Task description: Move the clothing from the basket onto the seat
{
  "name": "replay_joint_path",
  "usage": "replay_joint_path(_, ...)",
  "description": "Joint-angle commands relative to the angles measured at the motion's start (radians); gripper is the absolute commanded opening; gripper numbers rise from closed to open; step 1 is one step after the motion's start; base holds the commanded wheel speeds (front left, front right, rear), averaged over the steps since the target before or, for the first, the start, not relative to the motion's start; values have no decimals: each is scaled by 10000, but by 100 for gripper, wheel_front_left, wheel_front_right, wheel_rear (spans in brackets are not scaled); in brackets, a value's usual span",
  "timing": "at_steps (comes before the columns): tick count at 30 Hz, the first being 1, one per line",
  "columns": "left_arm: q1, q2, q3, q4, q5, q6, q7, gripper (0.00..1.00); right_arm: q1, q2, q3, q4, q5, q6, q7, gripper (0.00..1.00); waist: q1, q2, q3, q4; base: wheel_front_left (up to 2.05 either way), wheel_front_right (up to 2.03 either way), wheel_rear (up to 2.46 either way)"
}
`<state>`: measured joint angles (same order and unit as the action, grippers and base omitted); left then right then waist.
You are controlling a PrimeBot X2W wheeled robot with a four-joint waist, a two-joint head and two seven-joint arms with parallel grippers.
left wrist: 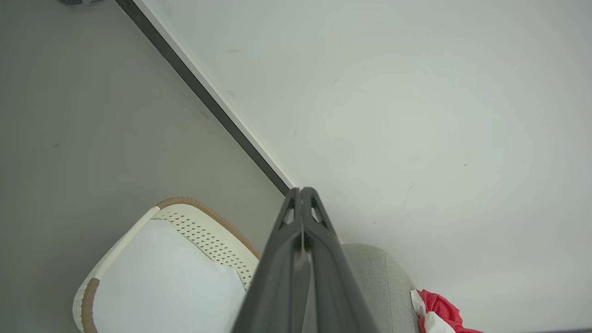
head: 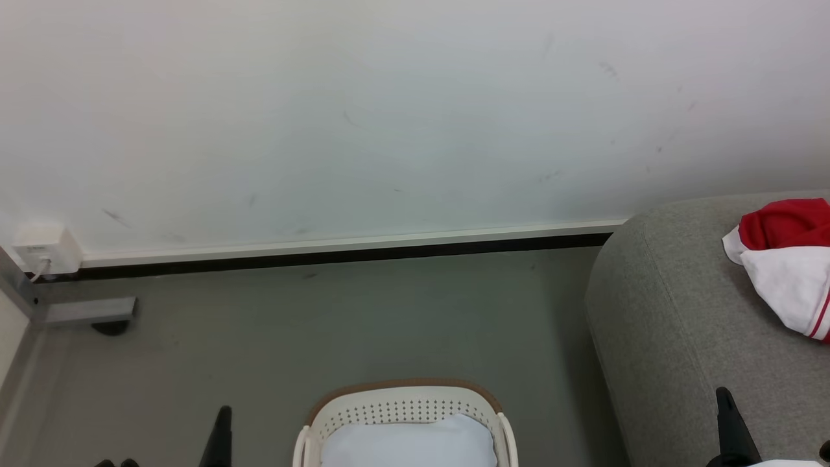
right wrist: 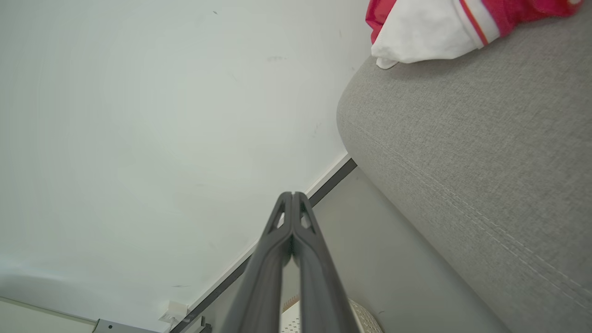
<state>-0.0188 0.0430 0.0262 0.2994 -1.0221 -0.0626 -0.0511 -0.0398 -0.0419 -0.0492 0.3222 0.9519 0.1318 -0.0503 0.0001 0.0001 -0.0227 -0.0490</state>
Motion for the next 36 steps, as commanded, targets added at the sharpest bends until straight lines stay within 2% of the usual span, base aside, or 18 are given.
replay_joint_path(1,-214,60,77,-144,-254,-81,88,0,-271,-85,-67,-171,336,-9,72,0,-1,-1,5,9,0,0,0)
replay_joint_path(36,-643,88,541,-386,-3416,-440,962,0,-531,-108,-406,-532,3824,-14,951,0,-1,-1,125,239,0,0,0)
